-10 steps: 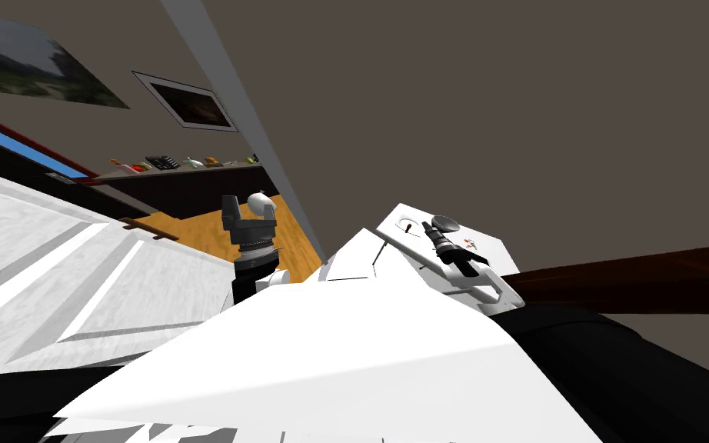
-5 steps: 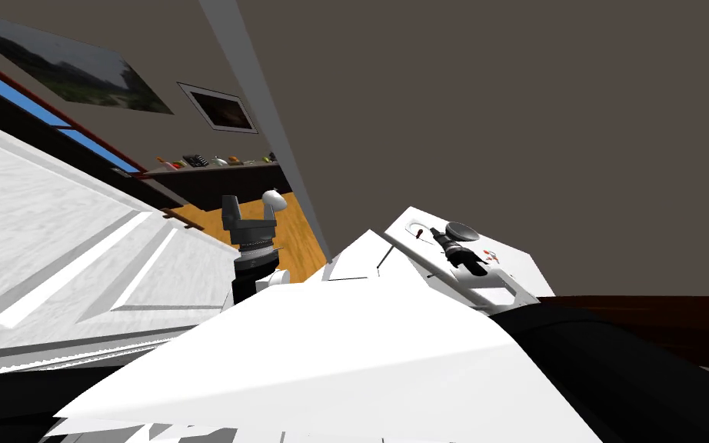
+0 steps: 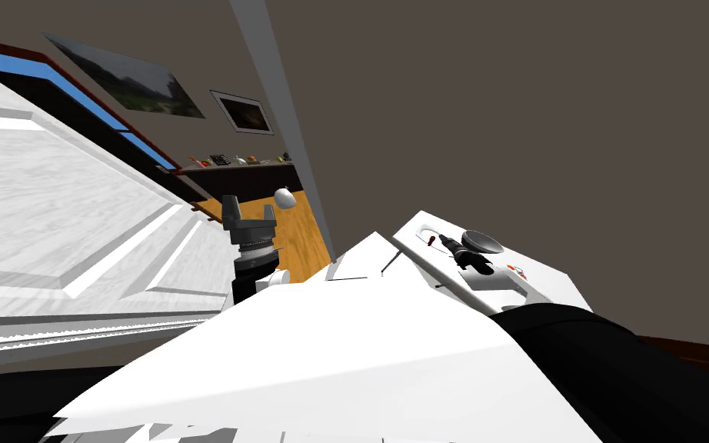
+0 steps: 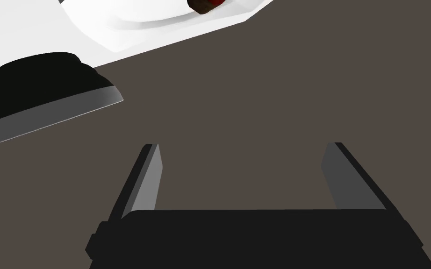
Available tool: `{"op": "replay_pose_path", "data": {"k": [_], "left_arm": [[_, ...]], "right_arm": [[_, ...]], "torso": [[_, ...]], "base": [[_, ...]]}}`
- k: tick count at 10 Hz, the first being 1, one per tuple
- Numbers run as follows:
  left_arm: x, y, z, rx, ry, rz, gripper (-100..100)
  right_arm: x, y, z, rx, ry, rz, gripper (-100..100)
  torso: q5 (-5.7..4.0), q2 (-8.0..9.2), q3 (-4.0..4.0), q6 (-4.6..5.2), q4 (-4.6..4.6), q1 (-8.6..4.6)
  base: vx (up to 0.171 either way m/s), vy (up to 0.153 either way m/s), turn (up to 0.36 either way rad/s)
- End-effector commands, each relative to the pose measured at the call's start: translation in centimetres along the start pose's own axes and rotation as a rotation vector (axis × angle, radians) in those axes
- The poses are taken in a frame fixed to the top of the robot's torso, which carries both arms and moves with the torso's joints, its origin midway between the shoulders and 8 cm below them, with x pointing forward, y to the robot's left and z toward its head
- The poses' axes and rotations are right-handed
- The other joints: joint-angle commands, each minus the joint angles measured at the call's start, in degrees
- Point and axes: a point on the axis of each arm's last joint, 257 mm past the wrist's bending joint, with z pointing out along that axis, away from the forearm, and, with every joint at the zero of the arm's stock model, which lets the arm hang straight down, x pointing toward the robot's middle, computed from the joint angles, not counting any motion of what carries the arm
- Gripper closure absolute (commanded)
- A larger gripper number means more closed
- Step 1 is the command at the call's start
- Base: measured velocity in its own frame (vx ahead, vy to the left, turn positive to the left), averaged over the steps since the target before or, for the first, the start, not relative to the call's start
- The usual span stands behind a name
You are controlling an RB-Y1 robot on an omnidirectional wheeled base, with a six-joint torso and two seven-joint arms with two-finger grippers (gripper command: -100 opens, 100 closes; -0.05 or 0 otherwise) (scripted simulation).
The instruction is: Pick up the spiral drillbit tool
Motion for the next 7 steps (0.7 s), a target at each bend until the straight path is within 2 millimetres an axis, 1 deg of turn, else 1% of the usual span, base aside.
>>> {"op": "replay_pose_path", "data": {"k": [1, 2, 3, 4, 5, 6, 7], "left_arm": [[0.0, 0.0, 0.0, 0.000, 0.000, 0.000, 0], [0.0, 0.0, 0.0, 0.000, 0.000, 0.000, 0], [0.0, 0.0, 0.0, 0.000, 0.000, 0.000, 0], [0.0, 0.0, 0.0, 0.000, 0.000, 0.000, 0], [0.0, 0.0, 0.0, 0.000, 0.000, 0.000, 0], [0.0, 0.0, 0.0, 0.000, 0.000, 0.000, 0], [0.0, 0.0, 0.0, 0.000, 0.000, 0.000, 0]], "right_arm": [[-0.1, -3.2, 0.0, 0.082, 0.024, -0.030, -100], [0.0, -3.6, -0.1, 0.096, 0.029, -0.030, -100], [0.1, -3.7, -0.1, 0.100, 0.030, -0.030, -100], [0.2, -6.8, -0.3, 0.176, 0.055, -0.053, -100], [0.2, -9.2, -0.6, 0.235, 0.078, -0.074, -100], [0.4, -10.1, -0.7, 0.262, 0.086, -0.073, -100], [0.5, -12.4, -1.2, 0.320, 0.111, -0.091, -100]], "torso": [[0.00, 0.00, 0.00, 0.00, 0.00, 0.00], [0.00, -0.01, 0.00, -0.03, 0.00, 0.04], [0.01, 0.01, 0.01, 0.00, 0.00, 0.01], [-0.01, 0.08, 0.05, 0.02, 0.02, -0.04], [0.00, 0.02, 0.01, -0.05, 0.01, -0.02], [0.00, -0.08, -0.04, -0.04, -0.02, 0.03], [0.00, -0.06, -0.04, 0.03, -0.02, 0.02]], "base": [[0.045, 0.046, 0.206], [0.039, 0.032, 0.108], [0.020, 0.010, 0.001], [0.041, 0.026, 0.238], [0.074, 0.043, 0.356], [0.063, 0.031, 0.096], [0.066, 0.040, 0.156]]}}
